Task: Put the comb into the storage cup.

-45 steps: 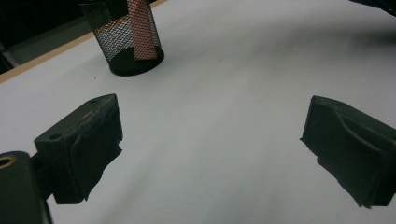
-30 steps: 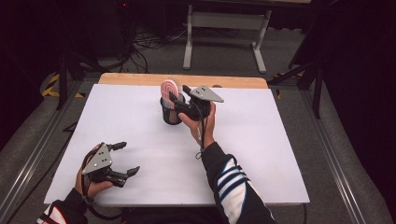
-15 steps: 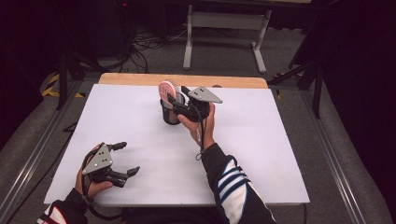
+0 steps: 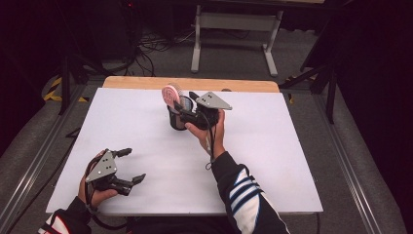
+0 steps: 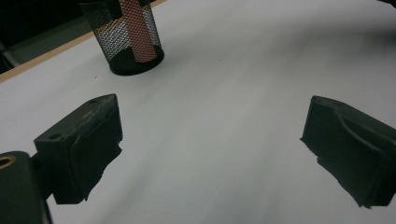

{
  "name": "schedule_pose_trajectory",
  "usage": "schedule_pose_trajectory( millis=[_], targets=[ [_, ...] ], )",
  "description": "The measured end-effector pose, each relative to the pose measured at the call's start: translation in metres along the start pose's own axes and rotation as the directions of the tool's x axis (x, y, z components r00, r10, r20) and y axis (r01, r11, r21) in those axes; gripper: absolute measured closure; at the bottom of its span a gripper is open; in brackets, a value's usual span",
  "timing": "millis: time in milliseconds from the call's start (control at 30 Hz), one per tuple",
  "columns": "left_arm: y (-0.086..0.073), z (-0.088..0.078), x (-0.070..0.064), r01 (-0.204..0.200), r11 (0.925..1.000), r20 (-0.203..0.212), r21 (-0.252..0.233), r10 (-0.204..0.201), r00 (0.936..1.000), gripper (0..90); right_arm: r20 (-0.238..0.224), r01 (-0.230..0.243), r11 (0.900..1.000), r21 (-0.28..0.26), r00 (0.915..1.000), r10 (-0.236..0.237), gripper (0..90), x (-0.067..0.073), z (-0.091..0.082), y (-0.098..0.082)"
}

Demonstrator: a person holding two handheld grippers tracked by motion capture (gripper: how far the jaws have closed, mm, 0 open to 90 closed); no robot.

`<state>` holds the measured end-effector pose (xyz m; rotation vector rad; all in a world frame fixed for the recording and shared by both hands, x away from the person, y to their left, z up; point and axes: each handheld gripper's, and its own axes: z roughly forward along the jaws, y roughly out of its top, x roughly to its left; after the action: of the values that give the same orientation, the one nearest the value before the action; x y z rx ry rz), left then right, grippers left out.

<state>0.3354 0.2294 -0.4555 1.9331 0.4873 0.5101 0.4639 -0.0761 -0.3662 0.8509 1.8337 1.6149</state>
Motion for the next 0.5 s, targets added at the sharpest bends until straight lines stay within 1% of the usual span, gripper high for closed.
schedule_pose_trajectory(
  millis=[133, 300, 367, 467, 500],
  targets=[
    [-0.0001, 0.0007, 0.0001, 0.000, 1.0000, 0.002, 0.002, 0.000, 1.0000, 5.9, -0.002, 0.025, 1.000, 0.009, 0.9997, -0.025, 33.9, 0.0024, -0.0003, 0.0017],
    [-0.0005, 0.0007, 0.0002, 0.002, 1.0000, 0.003, 0.002, -0.002, 1.0000, 5.9, -0.006, 0.021, 1.000, 0.015, 0.9998, -0.021, 33.6, 0.0019, -0.0009, -0.0006],
    [-0.0006, 0.0006, 0.0006, -0.003, 1.0000, 0.001, 0.005, 0.003, 1.0000, 5.9, -0.005, 0.020, 1.000, 0.017, 0.9998, -0.020, 33.5, 0.0010, -0.0015, -0.0015],
    [-0.0004, 0.0006, 0.0003, -0.001, 1.0000, 0.001, 0.003, 0.001, 1.0000, 5.8, -0.004, 0.016, 1.000, 0.018, 0.9999, -0.016, 34.6, -0.0009, -0.0039, -0.0012],
    [-0.0004, 0.0008, 0.0004, -0.001, 1.0000, 0.001, 0.004, 0.001, 1.0000, 5.8, -0.002, 0.022, 1.000, 0.017, 0.9998, -0.022, 34.5, -0.0011, -0.0041, -0.0009]
  ],
)
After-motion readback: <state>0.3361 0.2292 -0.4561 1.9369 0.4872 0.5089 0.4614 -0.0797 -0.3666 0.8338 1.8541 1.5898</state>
